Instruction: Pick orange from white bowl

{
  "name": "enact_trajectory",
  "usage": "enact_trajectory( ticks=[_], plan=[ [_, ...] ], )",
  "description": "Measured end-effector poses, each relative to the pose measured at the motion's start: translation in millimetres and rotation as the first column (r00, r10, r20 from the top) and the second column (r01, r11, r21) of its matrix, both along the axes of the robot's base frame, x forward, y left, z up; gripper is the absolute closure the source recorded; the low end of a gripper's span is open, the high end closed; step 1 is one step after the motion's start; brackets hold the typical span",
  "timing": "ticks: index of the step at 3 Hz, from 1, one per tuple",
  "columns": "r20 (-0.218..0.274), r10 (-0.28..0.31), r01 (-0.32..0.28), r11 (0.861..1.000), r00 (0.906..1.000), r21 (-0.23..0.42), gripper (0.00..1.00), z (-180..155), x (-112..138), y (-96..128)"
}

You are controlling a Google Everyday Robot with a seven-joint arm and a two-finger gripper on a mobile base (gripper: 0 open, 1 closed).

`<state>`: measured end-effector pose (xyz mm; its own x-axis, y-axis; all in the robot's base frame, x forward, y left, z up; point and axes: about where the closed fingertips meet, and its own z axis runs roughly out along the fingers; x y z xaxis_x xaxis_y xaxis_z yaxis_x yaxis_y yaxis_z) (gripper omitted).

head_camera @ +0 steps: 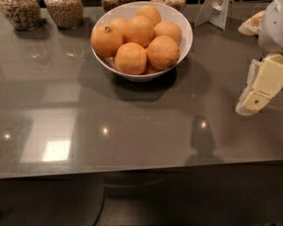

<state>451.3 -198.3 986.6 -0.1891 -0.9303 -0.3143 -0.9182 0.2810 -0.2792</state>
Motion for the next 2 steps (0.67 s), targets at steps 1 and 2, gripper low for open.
enact_trajectory(
  ticks=[1, 2],
  plan=[
    [0.091, 0.012, -0.028, 0.985, 0.9958, 0.172, 0.00, 19, 31, 36],
    [0.137, -0.026, -0.016, 0.954, 0.9902, 0.299, 0.00, 31, 67, 68]
  ],
)
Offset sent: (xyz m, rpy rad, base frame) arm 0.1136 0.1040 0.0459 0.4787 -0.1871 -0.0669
